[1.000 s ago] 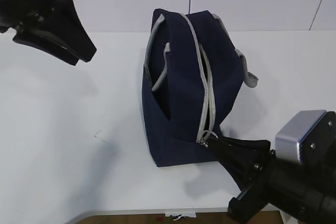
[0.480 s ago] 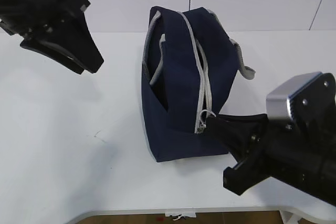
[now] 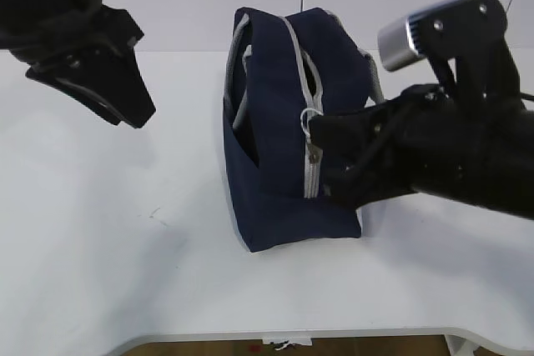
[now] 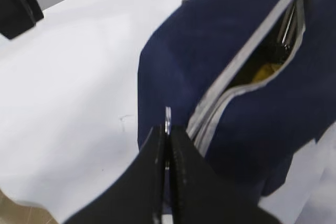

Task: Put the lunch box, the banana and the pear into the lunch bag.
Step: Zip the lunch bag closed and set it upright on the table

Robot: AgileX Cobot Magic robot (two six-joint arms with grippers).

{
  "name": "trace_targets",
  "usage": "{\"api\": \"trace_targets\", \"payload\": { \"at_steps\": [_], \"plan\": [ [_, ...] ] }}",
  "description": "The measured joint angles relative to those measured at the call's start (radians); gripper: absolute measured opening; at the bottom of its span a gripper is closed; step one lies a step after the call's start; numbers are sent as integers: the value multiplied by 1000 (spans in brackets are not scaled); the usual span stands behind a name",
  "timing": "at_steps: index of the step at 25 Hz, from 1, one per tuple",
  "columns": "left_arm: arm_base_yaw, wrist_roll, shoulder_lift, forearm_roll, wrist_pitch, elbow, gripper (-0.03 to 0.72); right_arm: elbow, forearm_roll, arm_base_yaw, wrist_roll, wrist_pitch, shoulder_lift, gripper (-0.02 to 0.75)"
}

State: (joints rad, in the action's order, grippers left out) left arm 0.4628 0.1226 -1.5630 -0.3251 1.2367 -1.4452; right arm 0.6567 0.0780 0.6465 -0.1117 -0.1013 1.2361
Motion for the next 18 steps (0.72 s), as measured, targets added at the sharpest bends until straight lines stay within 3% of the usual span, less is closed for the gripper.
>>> {"api": "trace_targets", "payload": {
  "at_steps": [7, 18],
  "plan": [
    [0, 0, 39, 58, 0, 5, 243, 131, -33, 0, -4, 123, 12, -9],
    [0, 16, 110, 83, -1, 137, 243, 331, -145, 0, -26, 199, 126, -9]
  ]
}}
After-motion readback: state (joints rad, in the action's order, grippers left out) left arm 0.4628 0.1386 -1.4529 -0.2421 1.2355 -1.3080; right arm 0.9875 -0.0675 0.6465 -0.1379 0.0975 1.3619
